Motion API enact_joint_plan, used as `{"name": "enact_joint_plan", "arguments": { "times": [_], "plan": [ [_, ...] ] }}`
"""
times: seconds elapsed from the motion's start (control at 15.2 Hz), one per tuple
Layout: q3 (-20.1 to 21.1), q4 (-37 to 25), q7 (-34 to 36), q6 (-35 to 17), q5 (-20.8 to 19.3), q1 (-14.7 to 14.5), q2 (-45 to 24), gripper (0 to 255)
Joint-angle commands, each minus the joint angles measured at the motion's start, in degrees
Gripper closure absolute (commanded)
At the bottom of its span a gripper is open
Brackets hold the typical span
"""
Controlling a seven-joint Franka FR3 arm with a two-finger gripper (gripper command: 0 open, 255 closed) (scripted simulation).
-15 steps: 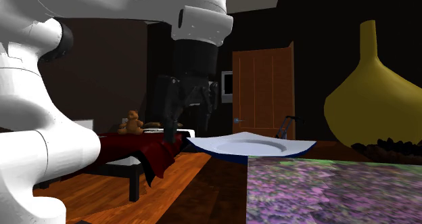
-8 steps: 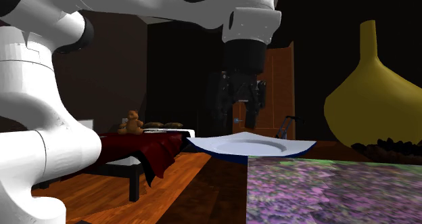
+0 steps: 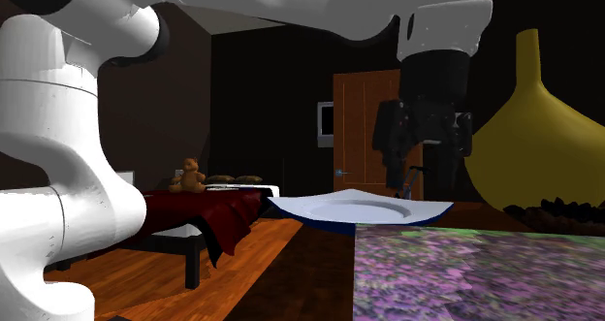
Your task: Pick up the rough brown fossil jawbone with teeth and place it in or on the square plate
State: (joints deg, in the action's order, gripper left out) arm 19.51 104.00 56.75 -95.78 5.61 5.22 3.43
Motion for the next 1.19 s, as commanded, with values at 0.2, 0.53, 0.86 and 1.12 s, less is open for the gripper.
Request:
{"name": "enact_joint_plan", "arguments": {
  "times": [0.2,0.53,0.86,1.12],
  "plan": [
    [0.5,-15.2,14.0,3.0,-6.0,-0.8,-12.4,0],
    [-1.4,-34.3,25.4,9.2,-11.6,-3.7,-25.8,0],
    [-1.8,-31.9,26.6,6.4,-11.8,-3.7,-26.2,0],
    [-1.9,-27.9,26.5,3.3,-11.6,-3.3,-25.4,0]
  ]
}}
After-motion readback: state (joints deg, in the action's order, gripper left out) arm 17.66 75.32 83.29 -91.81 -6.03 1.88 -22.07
